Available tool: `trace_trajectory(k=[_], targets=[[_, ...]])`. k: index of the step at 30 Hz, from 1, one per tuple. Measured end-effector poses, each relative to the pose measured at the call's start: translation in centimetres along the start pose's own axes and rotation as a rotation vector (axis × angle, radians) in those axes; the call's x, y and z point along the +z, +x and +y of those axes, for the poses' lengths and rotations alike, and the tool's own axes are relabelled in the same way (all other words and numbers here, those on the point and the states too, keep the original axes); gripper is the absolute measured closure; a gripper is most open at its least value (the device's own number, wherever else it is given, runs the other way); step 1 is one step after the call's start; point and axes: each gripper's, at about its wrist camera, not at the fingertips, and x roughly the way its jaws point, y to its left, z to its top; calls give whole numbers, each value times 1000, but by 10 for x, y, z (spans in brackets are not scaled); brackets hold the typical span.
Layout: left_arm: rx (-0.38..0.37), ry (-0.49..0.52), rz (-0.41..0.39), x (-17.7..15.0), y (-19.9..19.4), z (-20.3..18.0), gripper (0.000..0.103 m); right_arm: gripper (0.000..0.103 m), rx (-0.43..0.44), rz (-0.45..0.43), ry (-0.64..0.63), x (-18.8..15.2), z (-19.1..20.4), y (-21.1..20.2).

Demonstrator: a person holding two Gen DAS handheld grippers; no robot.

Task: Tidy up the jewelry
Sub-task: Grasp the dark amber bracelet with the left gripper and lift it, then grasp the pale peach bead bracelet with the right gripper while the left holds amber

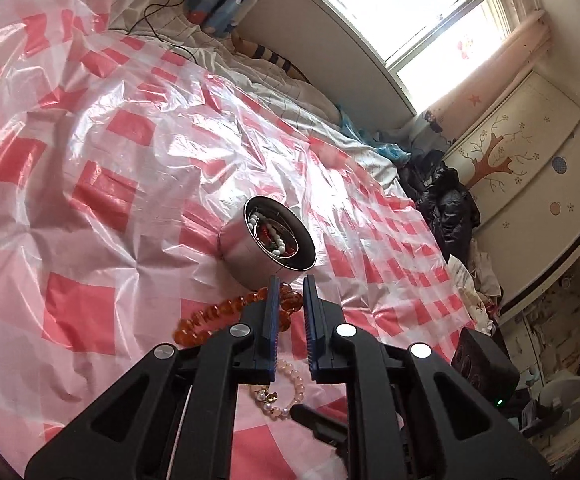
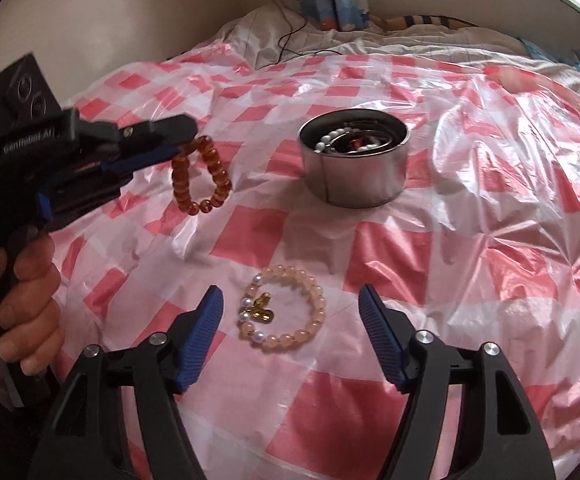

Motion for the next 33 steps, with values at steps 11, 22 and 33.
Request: trace_trajectory(k=[11, 22, 33], targets=[[24, 18, 34, -1, 4, 1, 93, 87, -48, 64, -15, -9, 5, 20], [28, 31, 59, -5, 13, -3, 93, 99, 178, 14, 295, -7, -45, 3], [33, 37, 66, -7, 14, -3, 93, 77, -30, 68, 36, -5, -2, 17]])
